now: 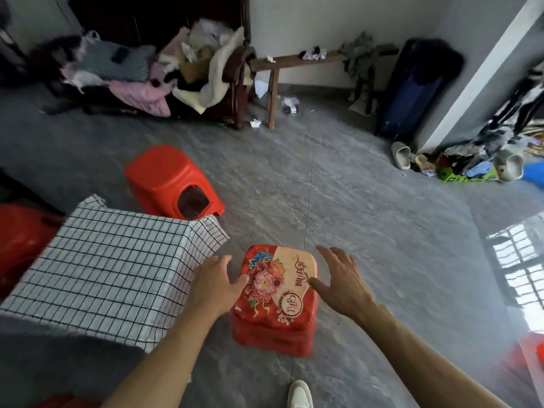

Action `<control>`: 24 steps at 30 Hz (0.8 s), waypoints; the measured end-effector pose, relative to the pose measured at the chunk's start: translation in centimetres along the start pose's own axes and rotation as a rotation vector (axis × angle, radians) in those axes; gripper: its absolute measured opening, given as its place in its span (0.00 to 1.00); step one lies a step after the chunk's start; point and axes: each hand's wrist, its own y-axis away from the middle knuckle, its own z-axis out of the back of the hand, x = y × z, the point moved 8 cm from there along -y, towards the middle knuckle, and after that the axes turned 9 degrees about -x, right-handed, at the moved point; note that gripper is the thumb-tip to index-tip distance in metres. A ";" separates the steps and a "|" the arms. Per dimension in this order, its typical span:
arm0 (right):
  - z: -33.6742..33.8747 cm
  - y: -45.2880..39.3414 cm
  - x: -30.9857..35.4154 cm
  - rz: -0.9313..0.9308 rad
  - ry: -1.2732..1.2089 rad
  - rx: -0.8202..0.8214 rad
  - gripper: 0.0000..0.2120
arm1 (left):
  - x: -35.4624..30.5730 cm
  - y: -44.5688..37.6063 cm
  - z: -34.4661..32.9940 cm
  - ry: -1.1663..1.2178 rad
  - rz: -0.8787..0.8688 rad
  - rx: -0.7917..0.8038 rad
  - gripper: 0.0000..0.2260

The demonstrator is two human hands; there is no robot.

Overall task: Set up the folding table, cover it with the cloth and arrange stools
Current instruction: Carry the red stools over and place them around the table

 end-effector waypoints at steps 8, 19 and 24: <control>9.4 6.5 5.7 0.036 0.035 -0.178 0.36 | -6.4 3.9 6.7 0.087 -0.178 -0.085 0.30; 12.3 16.3 2.4 -0.082 0.050 -0.296 0.37 | -8.5 12.2 6.5 0.071 -0.354 -0.012 0.31; 14.3 19.2 -0.4 -0.083 0.047 -0.352 0.36 | -12.1 14.0 6.2 0.057 -0.417 -0.012 0.32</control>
